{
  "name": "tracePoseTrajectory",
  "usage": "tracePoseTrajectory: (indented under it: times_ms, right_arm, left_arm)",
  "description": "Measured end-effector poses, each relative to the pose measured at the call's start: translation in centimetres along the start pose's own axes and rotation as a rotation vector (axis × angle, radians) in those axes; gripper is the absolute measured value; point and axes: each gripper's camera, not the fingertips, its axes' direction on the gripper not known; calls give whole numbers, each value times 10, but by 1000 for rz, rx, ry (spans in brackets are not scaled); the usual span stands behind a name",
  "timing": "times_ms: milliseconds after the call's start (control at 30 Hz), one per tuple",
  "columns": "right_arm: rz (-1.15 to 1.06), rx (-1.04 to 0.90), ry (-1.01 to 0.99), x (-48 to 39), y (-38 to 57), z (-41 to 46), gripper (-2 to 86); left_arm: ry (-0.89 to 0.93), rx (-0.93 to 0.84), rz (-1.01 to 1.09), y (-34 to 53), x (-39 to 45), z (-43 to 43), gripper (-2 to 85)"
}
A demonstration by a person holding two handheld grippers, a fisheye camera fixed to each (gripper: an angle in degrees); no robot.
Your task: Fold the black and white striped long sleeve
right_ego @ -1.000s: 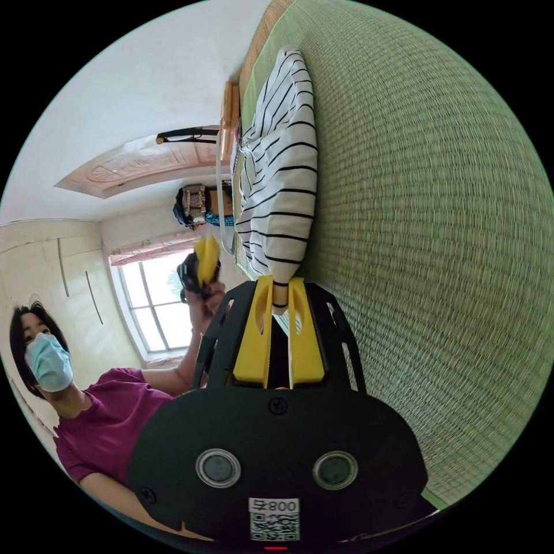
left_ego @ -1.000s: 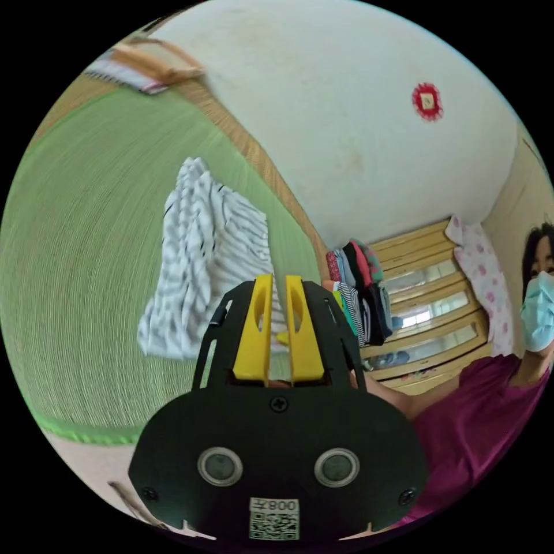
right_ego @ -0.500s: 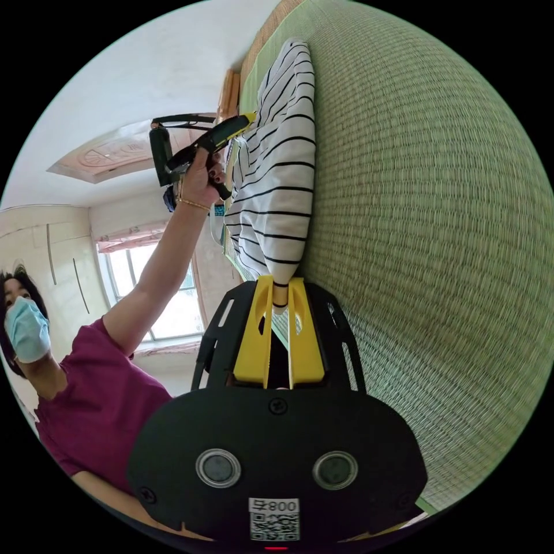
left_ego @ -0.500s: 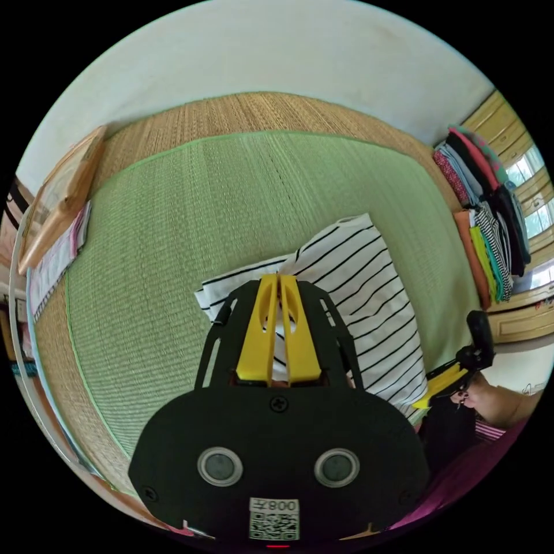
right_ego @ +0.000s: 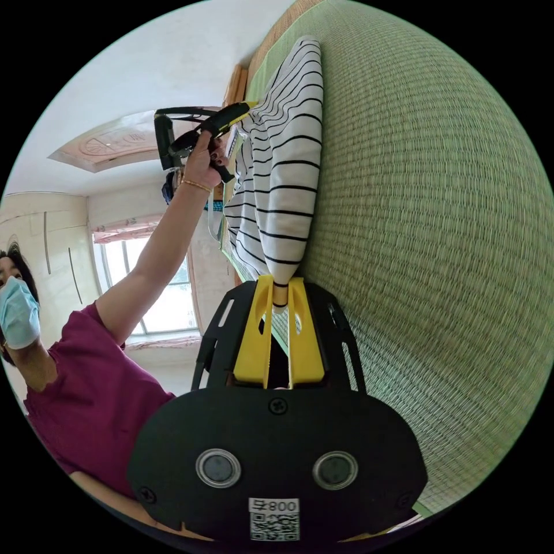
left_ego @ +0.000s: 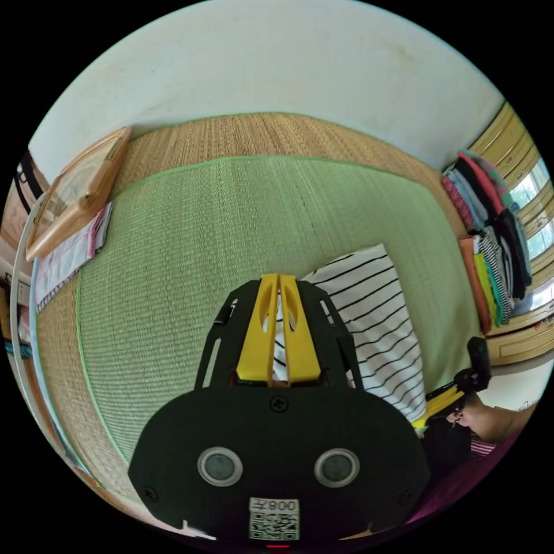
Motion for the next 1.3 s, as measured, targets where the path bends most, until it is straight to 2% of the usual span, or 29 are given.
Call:
tracePoseTrajectory:
  times_ms: [100,233,333,533,733,867,1033,1300]
  right_arm:
    - [-3,4,-4,-2,0,0,32]
    - [-1,2,-7,-3,0,-1,33]
    - [0,3,4,-5,1,-2,33]
    - [3,7,-9,-3,2,-5,32]
    - [30,19,-67,-1,6,-11,28]
    - [27,24,-121,-9,11,-18,26]
    - [8,25,-136,-27,12,-29,25]
    - [-17,30,-111,-45,20,-48,22]
  left_arm:
    - [106,33,42,28,7,-29,2]
    - [-58,-91,29,54,-9,-23,2]
    - [78,-35,-100,65,-47,-43,2]
    - [121,57,-162,112,-76,-132,13]
    - [401,150,-419,252,-131,-224,62]
    - [589,121,-607,340,-144,-242,94]
    - [869,203,-807,384,-154,-239,125]
    - [1058,320,-1045,412,-183,-264,135]
